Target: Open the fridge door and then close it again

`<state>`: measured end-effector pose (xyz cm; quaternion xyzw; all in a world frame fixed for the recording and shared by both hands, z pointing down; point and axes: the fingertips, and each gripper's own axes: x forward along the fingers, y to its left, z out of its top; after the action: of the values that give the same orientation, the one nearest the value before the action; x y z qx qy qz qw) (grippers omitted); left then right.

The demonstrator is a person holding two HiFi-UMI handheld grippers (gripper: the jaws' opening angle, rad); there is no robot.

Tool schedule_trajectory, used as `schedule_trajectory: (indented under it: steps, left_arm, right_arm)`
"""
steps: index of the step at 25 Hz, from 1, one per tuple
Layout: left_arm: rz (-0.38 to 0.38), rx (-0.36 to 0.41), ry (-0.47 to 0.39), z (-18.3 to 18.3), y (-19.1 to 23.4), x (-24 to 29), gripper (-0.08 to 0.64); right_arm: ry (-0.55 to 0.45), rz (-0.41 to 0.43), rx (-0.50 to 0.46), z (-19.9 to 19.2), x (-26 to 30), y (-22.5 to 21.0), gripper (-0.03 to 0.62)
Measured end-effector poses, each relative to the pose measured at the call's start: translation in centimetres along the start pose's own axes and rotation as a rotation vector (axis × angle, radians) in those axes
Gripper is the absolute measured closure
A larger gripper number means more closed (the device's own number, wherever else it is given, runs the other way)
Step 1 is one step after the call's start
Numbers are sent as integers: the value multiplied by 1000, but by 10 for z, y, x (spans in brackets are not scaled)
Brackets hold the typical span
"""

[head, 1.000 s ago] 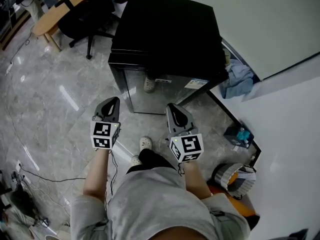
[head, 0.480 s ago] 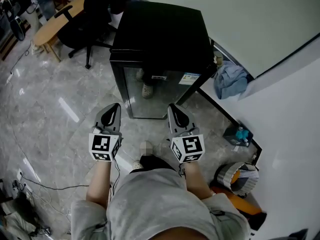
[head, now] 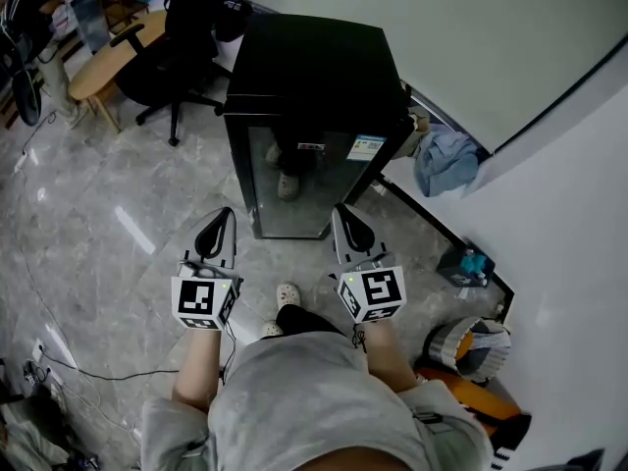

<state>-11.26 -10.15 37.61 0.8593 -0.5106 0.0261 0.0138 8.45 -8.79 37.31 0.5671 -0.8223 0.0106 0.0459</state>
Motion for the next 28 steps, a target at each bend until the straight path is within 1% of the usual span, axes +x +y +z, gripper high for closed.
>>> schedule_trajectory:
  steps: [2, 5, 9, 22, 26, 28]
  left_arm:
    - [4, -3, -16, 7, -1, -7, 545]
    - [6, -20, -6, 12, -4, -16, 546]
    - [8, -18, -27, 19, -7, -27, 546]
    - [15, -42, -52, 22, -9, -48, 545]
    - [18, -42, -54, 23, -9, -51, 545]
    - [20, -33, -68, 24, -7, -51, 545]
  right_arm:
    - [-10, -2, -2, 5, -5, 3, 566]
    - [-25, 0, 2, 11, -13, 8, 568]
    - [-43, 6, 5, 18, -22, 13, 568]
    - [-74, 14, -1, 28, -36, 29, 568]
    - [-81, 14, -2, 30, -38, 30, 568]
    - [-81, 14, -2, 30, -38, 30, 568]
